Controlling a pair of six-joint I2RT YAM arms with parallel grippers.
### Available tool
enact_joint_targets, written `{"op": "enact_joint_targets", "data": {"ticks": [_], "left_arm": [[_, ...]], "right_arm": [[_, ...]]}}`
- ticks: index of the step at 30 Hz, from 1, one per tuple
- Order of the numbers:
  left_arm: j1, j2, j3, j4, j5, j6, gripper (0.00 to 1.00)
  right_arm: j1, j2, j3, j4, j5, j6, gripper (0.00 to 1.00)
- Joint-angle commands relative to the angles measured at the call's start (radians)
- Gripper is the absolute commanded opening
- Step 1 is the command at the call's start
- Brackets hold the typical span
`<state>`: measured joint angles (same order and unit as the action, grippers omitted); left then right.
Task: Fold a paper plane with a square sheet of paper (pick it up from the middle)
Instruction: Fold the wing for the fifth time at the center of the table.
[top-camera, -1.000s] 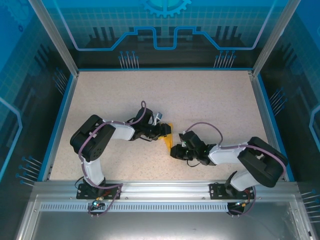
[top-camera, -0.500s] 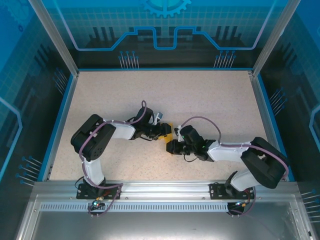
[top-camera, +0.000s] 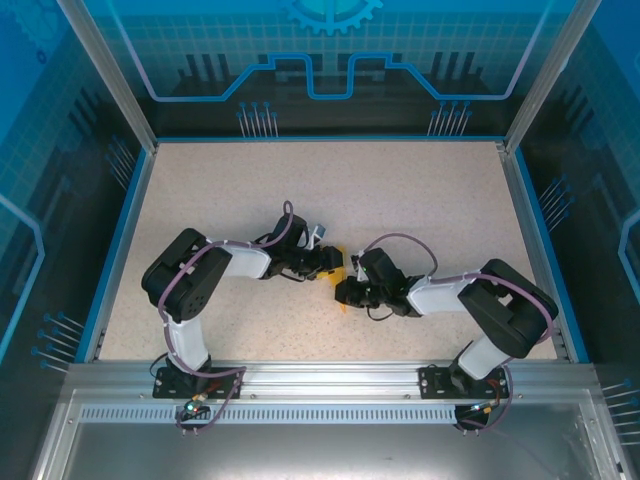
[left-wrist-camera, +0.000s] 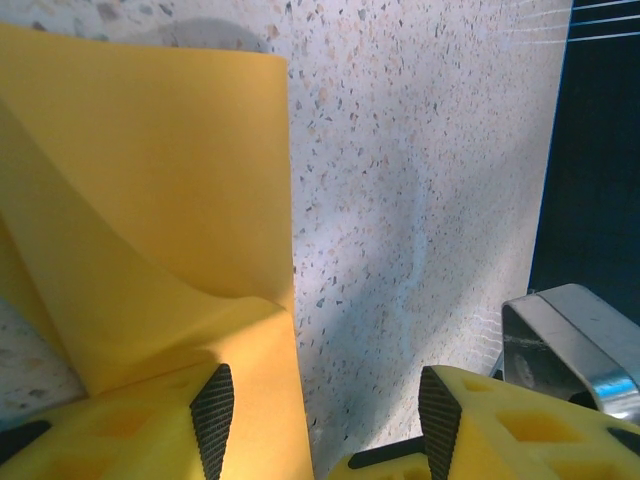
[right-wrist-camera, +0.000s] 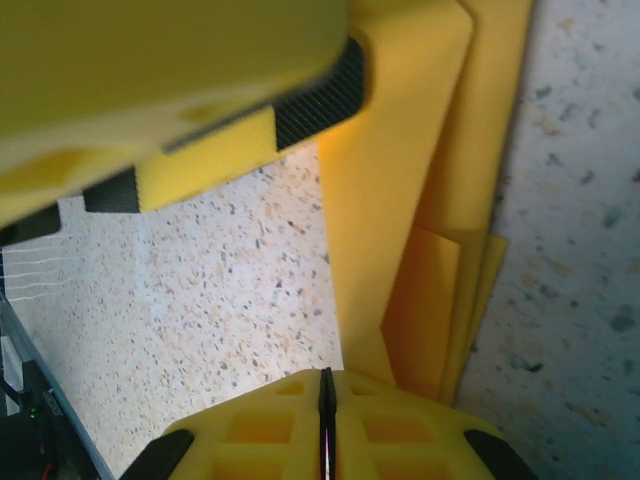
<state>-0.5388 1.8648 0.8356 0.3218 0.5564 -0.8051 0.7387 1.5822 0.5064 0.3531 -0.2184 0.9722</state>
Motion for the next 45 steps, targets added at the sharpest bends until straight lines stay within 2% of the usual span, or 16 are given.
{"op": "enact_joint_targets", "data": {"ticks": [1,7,13,20,32,39,45], "left_arm": [[-0.016,0.066,-0.006,-0.072,-0.016,0.031,0.56],[-0.016,0.074,-0.003,-0.079,-0.018,0.035,0.56],[-0.016,0.077,-0.004,-0.082,-0.021,0.032,0.55],[-0.016,0.08,0.0,-0.098,-0.031,0.032,0.55],[-0.016,0.081,0.007,-0.115,-0.032,0.037,0.55],[-0.016,0.082,0.013,-0.124,-0.028,0.041,0.55],[-0.016,0.087,0.016,-0.129,-0.027,0.044,0.55]], "right_arm": [[-0.012,0.007,-0.041,0.01,-0.02,0.017,0.1],[-0.011,0.015,-0.082,0.016,-0.035,0.036,0.1],[-0.004,-0.029,-0.087,-0.077,0.009,0.023,0.1],[0.065,-0.032,-0.063,-0.172,0.019,-0.01,0.09],[0.068,-0.124,-0.093,-0.249,0.034,-0.039,0.09],[0.068,-0.214,-0.042,-0.273,0.067,-0.053,0.11],[0.083,-0.214,-0.003,-0.191,0.083,-0.017,0.12]]}}
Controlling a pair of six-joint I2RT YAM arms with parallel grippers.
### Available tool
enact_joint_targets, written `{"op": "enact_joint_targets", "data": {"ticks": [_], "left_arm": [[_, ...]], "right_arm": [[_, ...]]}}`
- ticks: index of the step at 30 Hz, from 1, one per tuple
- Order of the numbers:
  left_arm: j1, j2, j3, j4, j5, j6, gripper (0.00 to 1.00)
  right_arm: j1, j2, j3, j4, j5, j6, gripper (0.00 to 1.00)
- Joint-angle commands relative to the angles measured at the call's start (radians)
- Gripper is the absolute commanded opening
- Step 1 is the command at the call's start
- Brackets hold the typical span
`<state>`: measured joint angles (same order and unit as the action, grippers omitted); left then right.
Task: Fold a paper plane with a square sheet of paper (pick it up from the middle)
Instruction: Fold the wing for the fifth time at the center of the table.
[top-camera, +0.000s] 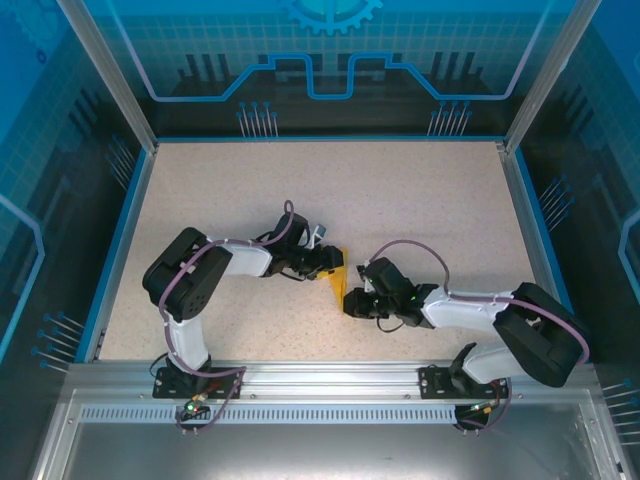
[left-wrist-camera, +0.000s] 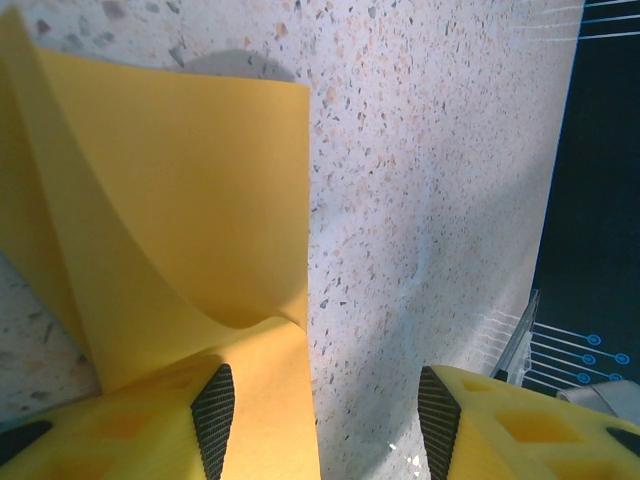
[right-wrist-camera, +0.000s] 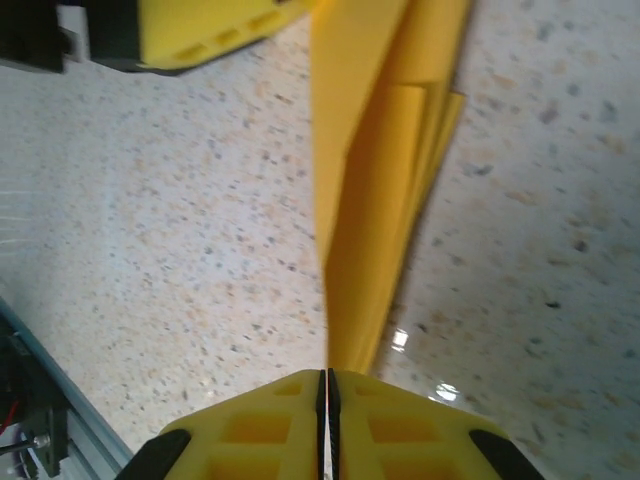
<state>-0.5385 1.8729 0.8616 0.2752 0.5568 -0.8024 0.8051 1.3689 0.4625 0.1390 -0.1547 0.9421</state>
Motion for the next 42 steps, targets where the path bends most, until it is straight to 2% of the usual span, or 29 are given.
{"op": "enact_joint_targets", "data": {"ticks": [1,7,15,28,33,42], "left_arm": [[-0.016,0.078,-0.01,-0.082,-0.028,0.041,0.55],[-0.017,0.08,-0.005,-0.092,-0.025,0.048,0.55],[-0.016,0.078,-0.003,-0.102,-0.026,0.054,0.55],[-0.016,0.085,0.003,-0.113,-0.033,0.054,0.55],[-0.017,0.085,0.004,-0.112,-0.034,0.053,0.55],[-0.016,0.087,0.005,-0.114,-0.032,0.05,0.55]], "right_arm": [[0.017,0.01,0.047,0.038,0.014,0.017,0.12],[0.024,0.117,0.107,0.126,-0.096,0.033,0.13],[-0.012,0.185,0.025,0.179,-0.075,0.101,0.12],[-0.012,0.14,-0.108,0.177,-0.075,0.142,0.14],[-0.012,0.115,-0.128,0.169,-0.095,0.141,0.15],[-0.009,0.059,-0.091,0.05,-0.087,0.072,0.15]]}}
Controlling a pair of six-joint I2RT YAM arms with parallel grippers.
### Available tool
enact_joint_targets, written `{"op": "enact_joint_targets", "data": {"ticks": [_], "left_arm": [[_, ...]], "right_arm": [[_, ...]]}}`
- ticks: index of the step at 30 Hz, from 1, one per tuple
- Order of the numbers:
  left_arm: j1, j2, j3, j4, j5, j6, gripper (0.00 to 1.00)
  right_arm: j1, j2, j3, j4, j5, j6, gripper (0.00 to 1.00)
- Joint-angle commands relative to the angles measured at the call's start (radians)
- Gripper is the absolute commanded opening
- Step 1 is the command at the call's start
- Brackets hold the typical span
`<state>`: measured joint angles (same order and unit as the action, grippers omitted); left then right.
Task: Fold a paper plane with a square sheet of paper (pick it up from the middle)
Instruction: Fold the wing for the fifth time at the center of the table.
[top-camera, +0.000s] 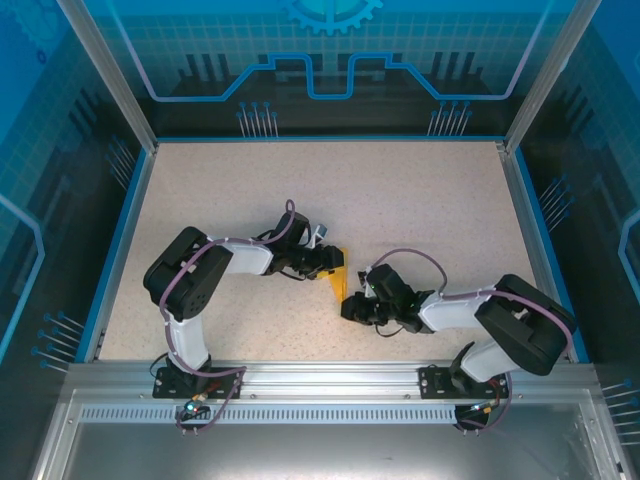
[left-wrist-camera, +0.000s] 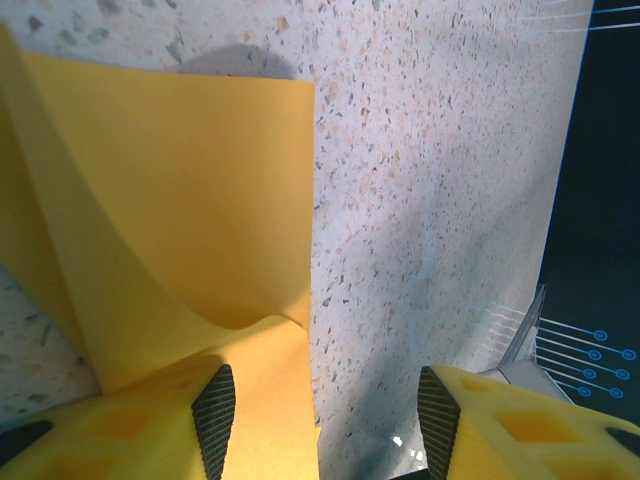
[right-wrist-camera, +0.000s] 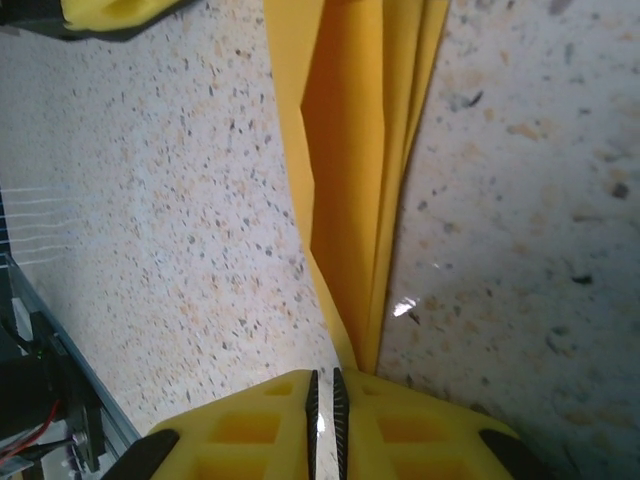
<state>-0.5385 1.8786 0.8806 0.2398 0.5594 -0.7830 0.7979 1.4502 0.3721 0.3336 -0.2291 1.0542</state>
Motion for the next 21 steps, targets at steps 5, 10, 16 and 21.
{"op": "enact_joint_targets", "data": {"ticks": [5,10,16,21], "left_arm": [[-0.016,0.085,-0.017,-0.076,-0.032,0.031,0.55],[-0.016,0.082,-0.019,-0.077,-0.029,0.029,0.55],[-0.016,0.079,-0.012,-0.08,-0.027,0.028,0.55],[-0.017,0.074,-0.015,-0.081,-0.027,0.028,0.55]], "right_arm": [[0.004,-0.112,0.065,-0.136,0.051,-0.076,0.14],[0.003,-0.14,0.122,-0.143,0.111,-0.091,0.16],[0.0,0.001,0.169,-0.021,0.05,-0.065,0.16],[-0.014,0.079,0.151,0.059,0.055,-0.018,0.16]]}}
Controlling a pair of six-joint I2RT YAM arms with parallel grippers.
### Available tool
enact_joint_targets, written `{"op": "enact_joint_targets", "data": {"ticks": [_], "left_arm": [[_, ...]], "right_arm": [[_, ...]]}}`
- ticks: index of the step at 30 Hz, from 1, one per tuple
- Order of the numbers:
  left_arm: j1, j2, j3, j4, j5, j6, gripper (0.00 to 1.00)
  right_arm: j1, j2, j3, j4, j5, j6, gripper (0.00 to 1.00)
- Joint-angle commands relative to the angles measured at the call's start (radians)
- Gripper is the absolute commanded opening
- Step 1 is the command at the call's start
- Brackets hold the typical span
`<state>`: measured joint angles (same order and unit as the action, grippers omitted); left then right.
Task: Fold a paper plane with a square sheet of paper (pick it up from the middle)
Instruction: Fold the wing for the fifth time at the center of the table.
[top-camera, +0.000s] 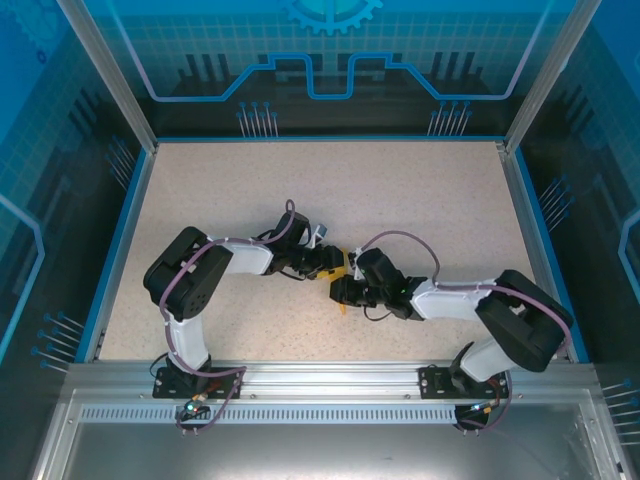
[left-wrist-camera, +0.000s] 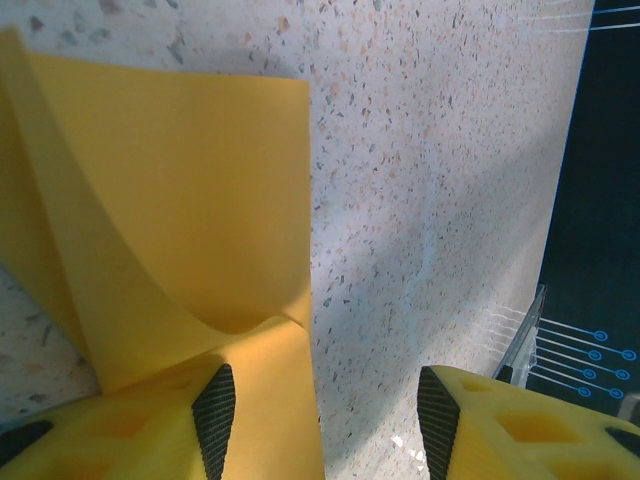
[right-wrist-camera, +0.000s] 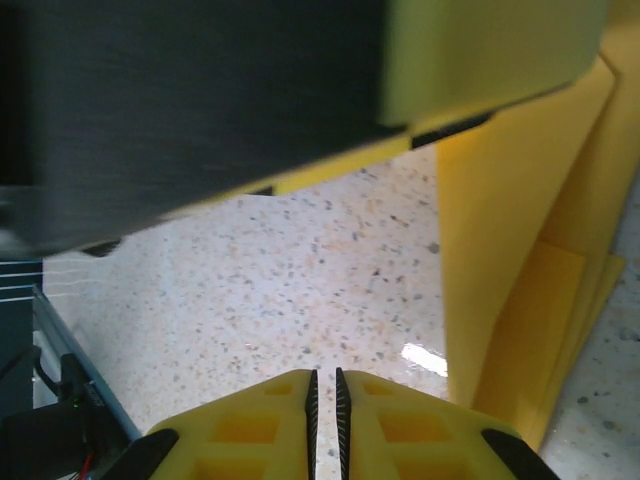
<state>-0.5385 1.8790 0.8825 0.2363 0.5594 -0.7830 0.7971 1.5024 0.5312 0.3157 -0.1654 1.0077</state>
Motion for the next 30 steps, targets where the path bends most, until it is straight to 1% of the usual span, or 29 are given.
{"op": "enact_joint_targets", "data": {"ticks": [1,6,13,18,23,26,30], "left_arm": [[-0.016,0.074,-0.016,-0.077,-0.027,0.027,0.55],[-0.017,0.072,-0.016,-0.065,-0.017,0.028,0.55],[-0.017,0.044,-0.001,-0.065,0.003,0.045,0.56],[-0.017,0.016,0.026,-0.086,0.028,0.069,0.58],[-0.017,-0.069,0.05,-0.147,0.024,0.109,0.61],[-0.016,-0.126,0.037,-0.162,-0.006,0.113,0.59],[-0.016,-0.19,-0.026,-0.148,-0.061,0.095,0.53]], "right_arm": [[-0.015,0.038,-0.009,0.077,-0.011,0.031,0.16],[-0.031,0.069,-0.014,-0.039,0.015,0.027,0.15],[-0.056,0.124,-0.112,0.002,-0.014,0.065,0.14],[-0.058,0.147,-0.126,-0.003,-0.018,0.062,0.13],[-0.058,0.145,-0.118,-0.02,-0.016,0.034,0.12],[-0.06,0.146,-0.106,-0.027,-0.022,0.001,0.12],[-0.074,0.157,-0.096,-0.031,-0.039,-0.033,0.11]]}}
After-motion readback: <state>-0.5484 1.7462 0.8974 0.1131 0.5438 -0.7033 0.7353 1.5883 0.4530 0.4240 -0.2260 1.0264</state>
